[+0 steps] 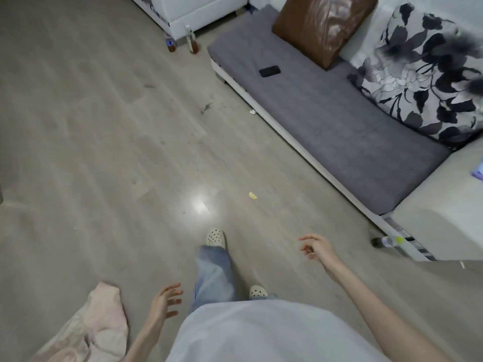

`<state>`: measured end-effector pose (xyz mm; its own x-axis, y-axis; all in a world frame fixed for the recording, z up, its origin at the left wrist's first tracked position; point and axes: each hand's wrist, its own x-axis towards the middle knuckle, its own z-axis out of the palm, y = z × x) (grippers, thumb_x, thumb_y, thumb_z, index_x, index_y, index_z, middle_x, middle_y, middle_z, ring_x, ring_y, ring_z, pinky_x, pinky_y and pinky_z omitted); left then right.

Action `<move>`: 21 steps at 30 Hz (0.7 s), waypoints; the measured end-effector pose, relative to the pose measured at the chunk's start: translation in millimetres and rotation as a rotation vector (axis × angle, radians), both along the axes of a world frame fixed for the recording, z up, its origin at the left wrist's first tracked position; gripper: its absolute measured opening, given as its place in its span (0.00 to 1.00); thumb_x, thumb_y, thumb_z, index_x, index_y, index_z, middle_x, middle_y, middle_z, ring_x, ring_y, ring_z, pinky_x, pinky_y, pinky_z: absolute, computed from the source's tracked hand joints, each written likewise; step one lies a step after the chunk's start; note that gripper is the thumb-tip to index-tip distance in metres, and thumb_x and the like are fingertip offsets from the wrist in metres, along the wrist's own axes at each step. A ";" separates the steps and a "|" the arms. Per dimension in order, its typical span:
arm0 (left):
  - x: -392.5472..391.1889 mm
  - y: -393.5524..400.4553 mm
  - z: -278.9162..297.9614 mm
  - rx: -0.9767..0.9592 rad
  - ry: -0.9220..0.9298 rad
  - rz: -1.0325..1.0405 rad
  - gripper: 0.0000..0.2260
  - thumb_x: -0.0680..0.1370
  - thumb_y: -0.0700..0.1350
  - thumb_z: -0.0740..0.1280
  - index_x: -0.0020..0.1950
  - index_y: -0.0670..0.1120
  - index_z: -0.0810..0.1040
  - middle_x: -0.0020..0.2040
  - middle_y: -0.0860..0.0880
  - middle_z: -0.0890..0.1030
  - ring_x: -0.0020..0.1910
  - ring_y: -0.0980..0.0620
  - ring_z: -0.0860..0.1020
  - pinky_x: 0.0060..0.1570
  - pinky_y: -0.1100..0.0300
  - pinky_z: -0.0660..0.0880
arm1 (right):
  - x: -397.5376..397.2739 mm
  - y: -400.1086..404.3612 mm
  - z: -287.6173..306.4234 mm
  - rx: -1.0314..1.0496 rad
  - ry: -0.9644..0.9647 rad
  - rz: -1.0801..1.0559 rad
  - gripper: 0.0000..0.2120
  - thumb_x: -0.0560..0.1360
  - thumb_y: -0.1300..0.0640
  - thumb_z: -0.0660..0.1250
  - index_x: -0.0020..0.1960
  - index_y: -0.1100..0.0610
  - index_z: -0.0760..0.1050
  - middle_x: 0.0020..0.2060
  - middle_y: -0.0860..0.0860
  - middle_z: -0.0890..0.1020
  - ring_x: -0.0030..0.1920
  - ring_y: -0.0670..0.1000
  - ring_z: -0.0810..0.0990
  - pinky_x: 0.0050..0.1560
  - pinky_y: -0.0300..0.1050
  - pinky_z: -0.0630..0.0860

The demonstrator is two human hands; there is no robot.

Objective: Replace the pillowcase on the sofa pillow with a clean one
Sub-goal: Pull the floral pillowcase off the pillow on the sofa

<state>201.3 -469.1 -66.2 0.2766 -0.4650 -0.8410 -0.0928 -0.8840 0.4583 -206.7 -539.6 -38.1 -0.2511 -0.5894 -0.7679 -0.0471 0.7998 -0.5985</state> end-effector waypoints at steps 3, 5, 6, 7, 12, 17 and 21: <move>19.7 -68.3 -15.1 0.022 -0.007 -0.059 0.13 0.81 0.39 0.56 0.61 0.41 0.76 0.52 0.44 0.79 0.46 0.45 0.74 0.46 0.55 0.69 | 10.6 -50.7 -0.4 -0.020 0.013 -0.092 0.11 0.74 0.71 0.57 0.49 0.62 0.75 0.30 0.55 0.76 0.29 0.48 0.71 0.24 0.33 0.65; 30.3 -119.8 -15.6 0.038 -0.004 -0.120 0.12 0.81 0.39 0.57 0.60 0.41 0.76 0.51 0.43 0.78 0.46 0.45 0.74 0.43 0.56 0.69 | 18.7 -69.4 -4.8 0.032 0.026 -0.163 0.11 0.74 0.71 0.57 0.50 0.62 0.74 0.30 0.55 0.75 0.29 0.48 0.70 0.23 0.33 0.64; 33.2 -145.9 -11.1 0.038 -0.004 -0.157 0.11 0.80 0.38 0.57 0.59 0.41 0.76 0.51 0.43 0.78 0.45 0.46 0.74 0.42 0.57 0.69 | 24.9 -75.1 -7.9 0.066 0.036 -0.198 0.11 0.74 0.72 0.57 0.50 0.62 0.74 0.30 0.55 0.75 0.28 0.48 0.70 0.24 0.34 0.63; 34.8 -172.6 -7.1 0.021 0.000 -0.210 0.11 0.80 0.38 0.57 0.58 0.42 0.76 0.50 0.43 0.78 0.45 0.46 0.74 0.42 0.57 0.69 | 31.4 -79.9 -13.6 0.098 0.050 -0.231 0.12 0.74 0.72 0.57 0.50 0.62 0.74 0.30 0.55 0.75 0.28 0.48 0.70 0.24 0.35 0.63; 26.1 -320.0 12.8 -0.047 -0.006 -0.464 0.10 0.82 0.39 0.55 0.56 0.43 0.75 0.49 0.44 0.79 0.44 0.47 0.75 0.41 0.58 0.69 | 68.1 -82.0 -41.4 0.285 0.044 -0.374 0.12 0.76 0.69 0.56 0.51 0.61 0.77 0.31 0.57 0.76 0.31 0.52 0.72 0.32 0.41 0.65; -8.0 -459.8 26.0 -0.146 0.029 -0.652 0.09 0.82 0.39 0.56 0.55 0.44 0.75 0.48 0.46 0.79 0.42 0.49 0.75 0.40 0.58 0.69 | 89.3 -84.3 -56.1 0.417 -0.026 -0.512 0.14 0.72 0.72 0.57 0.50 0.65 0.79 0.33 0.58 0.79 0.35 0.55 0.75 0.35 0.42 0.68; -50.9 -555.8 21.3 -0.145 0.009 -0.792 0.09 0.81 0.38 0.56 0.55 0.44 0.75 0.48 0.45 0.79 0.40 0.49 0.75 0.38 0.59 0.68 | 89.1 -121.6 -69.2 0.444 -0.061 -0.692 0.14 0.72 0.72 0.56 0.49 0.66 0.78 0.29 0.57 0.78 0.30 0.55 0.75 0.33 0.41 0.67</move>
<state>150.4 -1024.9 -44.9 -0.1876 -0.6250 -0.7578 -0.6632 -0.4885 0.5670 -117.7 -661.2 -107.3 -0.3960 0.0454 -0.9171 0.5661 0.7984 -0.2049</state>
